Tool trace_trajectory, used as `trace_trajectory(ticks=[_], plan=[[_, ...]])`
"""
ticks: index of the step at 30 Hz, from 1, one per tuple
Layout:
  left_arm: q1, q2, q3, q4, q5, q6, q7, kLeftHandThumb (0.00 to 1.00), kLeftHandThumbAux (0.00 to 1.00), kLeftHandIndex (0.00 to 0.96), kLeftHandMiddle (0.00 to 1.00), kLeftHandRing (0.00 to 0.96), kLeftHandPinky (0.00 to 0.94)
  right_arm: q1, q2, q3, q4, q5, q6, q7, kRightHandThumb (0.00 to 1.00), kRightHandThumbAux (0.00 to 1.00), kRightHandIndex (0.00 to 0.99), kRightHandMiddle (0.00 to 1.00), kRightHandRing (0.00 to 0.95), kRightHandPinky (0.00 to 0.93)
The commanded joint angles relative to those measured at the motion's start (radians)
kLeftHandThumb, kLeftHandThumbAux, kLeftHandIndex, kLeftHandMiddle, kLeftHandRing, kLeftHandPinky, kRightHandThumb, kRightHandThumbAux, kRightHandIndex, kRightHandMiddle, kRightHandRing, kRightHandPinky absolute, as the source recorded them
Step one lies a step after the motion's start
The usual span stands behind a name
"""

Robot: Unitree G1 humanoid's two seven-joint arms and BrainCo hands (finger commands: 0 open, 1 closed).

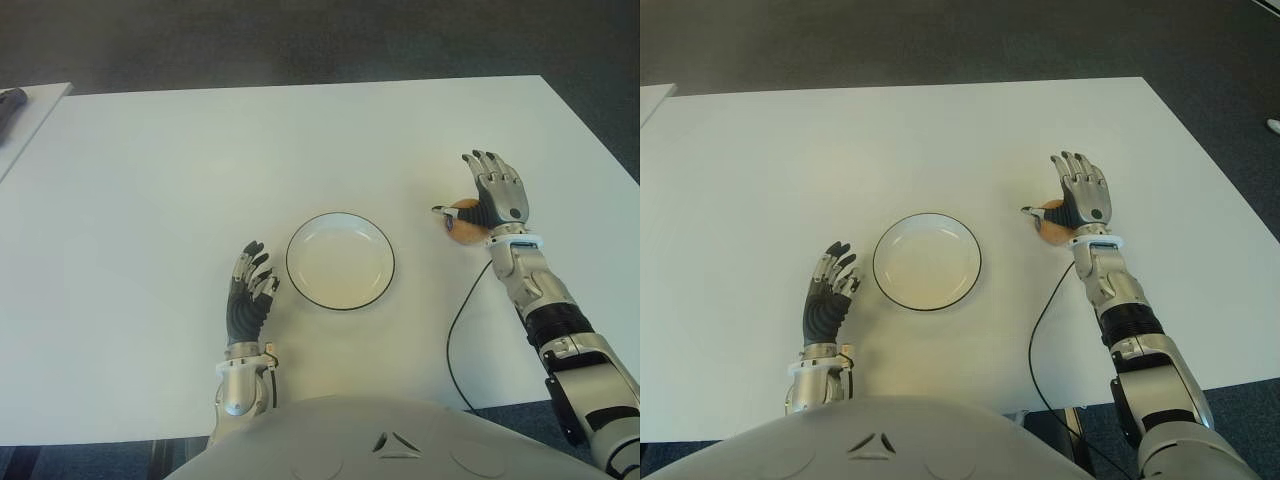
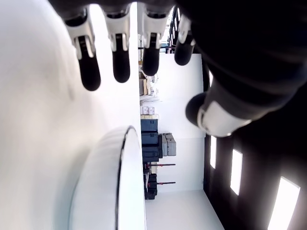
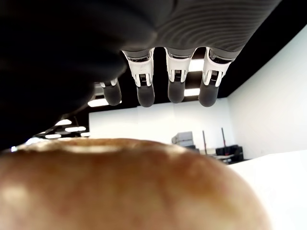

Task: Put the apples into the plate.

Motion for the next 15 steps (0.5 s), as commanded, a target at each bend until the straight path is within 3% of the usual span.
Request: trace_trajectory(ticks=[1,15], plan=[[0.007,0.004,-0.001,-0.019,0.006,0.031,-0.014,0.088,0.616,0.119,0.140,0.173,0.240,0.005,0.019,0.020,0.012,0.017,0.017,0.009,0.449,0.448,0.057,0.071,0.040,0.055],[0.020,-0.004,-0.015,-0.053,0.004,0.044,-0.010,0.104,0.623,0.121,0.152,0.179,0.250,0.059,0.041,0.052,-0.044,0.031,0.055,0.030,0.430,0.466,0.055,0.071,0.044,0.065]])
